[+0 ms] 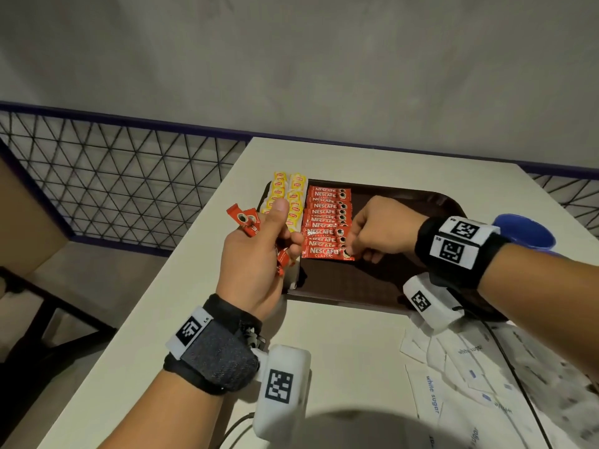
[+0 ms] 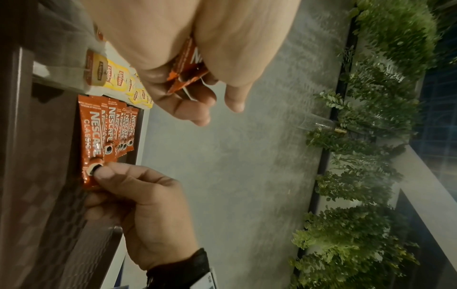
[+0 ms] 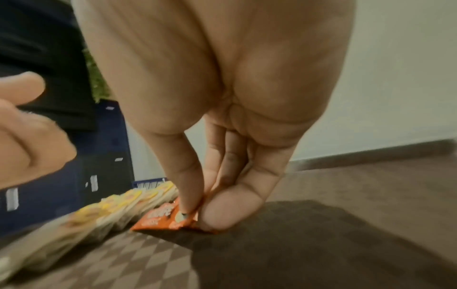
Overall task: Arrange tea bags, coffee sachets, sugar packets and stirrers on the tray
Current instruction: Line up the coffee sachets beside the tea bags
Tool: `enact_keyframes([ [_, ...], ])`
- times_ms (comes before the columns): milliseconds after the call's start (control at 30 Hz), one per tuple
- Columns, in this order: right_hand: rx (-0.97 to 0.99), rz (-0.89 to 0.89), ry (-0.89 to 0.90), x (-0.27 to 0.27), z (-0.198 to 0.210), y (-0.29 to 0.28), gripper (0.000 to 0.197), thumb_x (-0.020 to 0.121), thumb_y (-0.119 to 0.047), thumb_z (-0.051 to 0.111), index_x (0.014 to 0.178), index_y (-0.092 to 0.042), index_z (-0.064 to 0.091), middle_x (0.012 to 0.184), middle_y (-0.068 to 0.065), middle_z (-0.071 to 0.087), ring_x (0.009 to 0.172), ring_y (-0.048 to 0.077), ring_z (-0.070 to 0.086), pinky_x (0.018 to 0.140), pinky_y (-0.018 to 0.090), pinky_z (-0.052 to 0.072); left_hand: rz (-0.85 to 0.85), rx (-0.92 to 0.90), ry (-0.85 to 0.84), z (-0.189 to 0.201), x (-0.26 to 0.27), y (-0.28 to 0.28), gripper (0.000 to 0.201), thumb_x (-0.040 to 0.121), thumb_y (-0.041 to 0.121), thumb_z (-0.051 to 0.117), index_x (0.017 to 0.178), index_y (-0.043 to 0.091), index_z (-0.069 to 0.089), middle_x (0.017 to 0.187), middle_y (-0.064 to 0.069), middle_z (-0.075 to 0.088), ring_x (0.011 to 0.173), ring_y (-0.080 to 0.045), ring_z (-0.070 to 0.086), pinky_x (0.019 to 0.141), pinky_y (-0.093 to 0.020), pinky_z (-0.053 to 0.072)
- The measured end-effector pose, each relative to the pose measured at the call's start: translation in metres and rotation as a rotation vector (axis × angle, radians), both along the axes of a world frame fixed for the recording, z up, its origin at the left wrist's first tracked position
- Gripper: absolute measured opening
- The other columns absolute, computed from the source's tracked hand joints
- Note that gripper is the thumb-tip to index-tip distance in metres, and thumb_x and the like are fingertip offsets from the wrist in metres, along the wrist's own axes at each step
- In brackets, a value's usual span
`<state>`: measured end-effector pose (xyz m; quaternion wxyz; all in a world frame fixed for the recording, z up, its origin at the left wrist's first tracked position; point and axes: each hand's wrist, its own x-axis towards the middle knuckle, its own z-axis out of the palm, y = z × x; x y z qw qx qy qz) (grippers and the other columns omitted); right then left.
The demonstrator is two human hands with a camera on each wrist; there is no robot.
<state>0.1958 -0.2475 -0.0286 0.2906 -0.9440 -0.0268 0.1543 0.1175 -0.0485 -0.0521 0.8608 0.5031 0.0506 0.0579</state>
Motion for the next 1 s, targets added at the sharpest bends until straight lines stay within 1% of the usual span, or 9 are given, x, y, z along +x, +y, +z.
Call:
enact_keyframes([
  [67,-0.073,0.024,0.000,0.001,-0.002,0.004,0.006,0.083,-0.008,0.082,0.085,-0.003,0.081,0.080,0.010,0.079,0.076,0.026,0.078,0.070,0.038,0.067,-0.009,0.001,0.004,0.000,0.000,0.000,0.034,0.098,0.034,0.067,0.077,0.009,0.056,0.066,-0.004,0.059,0.068,-0.017,0.061,0.060,-0.025,0.049],
  [167,-0.145,0.044,-0.003,0.004,-0.003,0.008,0.008,0.083,-0.011,0.082,0.084,-0.003,0.080,0.079,0.011,0.079,0.075,0.027,0.079,0.072,0.041,0.067,-0.020,0.001,0.004,0.000,-0.001,0.000,0.032,0.098,0.034,0.066,0.078,0.010,0.059,0.066,-0.003,0.060,0.070,-0.017,0.060,0.061,-0.026,0.048],
  [433,-0.215,0.071,0.001,0.006,-0.002,0.009,0.013,0.083,-0.013,0.084,0.088,-0.003,0.078,0.079,0.012,0.078,0.070,0.026,0.078,0.067,0.038,0.067,-0.031,-0.063,0.024,0.002,-0.002,0.000,0.033,0.099,0.034,0.065,0.080,0.009,0.058,0.067,-0.004,0.053,0.066,-0.017,0.060,0.055,-0.024,0.049],
  [600,-0.227,0.070,0.006,0.006,-0.003,0.010,0.015,0.086,-0.014,0.082,0.091,-0.002,0.076,0.082,0.013,0.078,0.073,0.027,0.079,0.069,0.040,0.067,-0.050,-0.219,0.083,0.004,0.002,0.001,0.026,0.105,0.026,0.057,0.089,0.007,0.062,0.069,-0.008,0.054,0.065,-0.021,0.060,0.055,-0.026,0.051],
  [767,-0.228,0.075,-0.008,0.004,-0.001,0.008,0.016,0.085,-0.016,0.083,0.092,-0.004,0.075,0.085,0.013,0.078,0.074,0.028,0.078,0.069,0.039,0.067,-0.124,-0.287,0.141,0.002,0.002,0.004,0.020,0.103,0.023,0.052,0.109,0.004,0.052,0.072,-0.008,0.053,0.065,-0.023,0.061,0.059,-0.035,0.055],
  [833,-0.220,0.122,-0.063,0.003,0.000,0.008,0.017,0.082,-0.021,0.085,0.092,-0.010,0.076,0.083,0.005,0.077,0.067,0.018,0.072,0.064,0.032,0.065,-0.129,-0.289,0.140,0.002,0.002,0.004,0.018,0.102,0.022,0.052,0.106,0.004,0.052,0.072,-0.008,0.053,0.065,-0.023,0.059,0.058,-0.035,0.054],
  [900,-0.253,0.221,-0.112,0.001,0.001,0.012,0.021,0.079,-0.028,0.089,0.093,-0.020,0.077,0.085,-0.010,0.070,0.071,0.004,0.062,0.062,0.021,0.052,-0.126,-0.287,0.136,0.002,0.002,0.004,0.017,0.103,0.021,0.052,0.102,0.005,0.054,0.072,-0.008,0.052,0.065,-0.023,0.058,0.058,-0.035,0.054],
  [933,-0.291,0.276,-0.128,0.000,0.002,0.015,0.024,0.078,-0.032,0.089,0.096,-0.023,0.077,0.088,-0.014,0.066,0.076,0.003,0.058,0.064,0.019,0.046,-0.125,-0.286,0.132,0.002,0.003,0.004,0.016,0.103,0.021,0.052,0.101,0.005,0.054,0.073,-0.008,0.052,0.065,-0.023,0.058,0.058,-0.035,0.053],
  [1000,-0.365,0.357,-0.149,0.000,0.001,0.023,0.029,0.080,-0.037,0.088,0.103,-0.025,0.077,0.094,-0.015,0.063,0.086,0.005,0.055,0.073,0.022,0.042,-0.124,-0.285,0.130,0.001,0.003,0.005,0.016,0.103,0.021,0.051,0.099,0.005,0.054,0.072,-0.008,0.052,0.064,-0.023,0.057,0.058,-0.034,0.053],
])
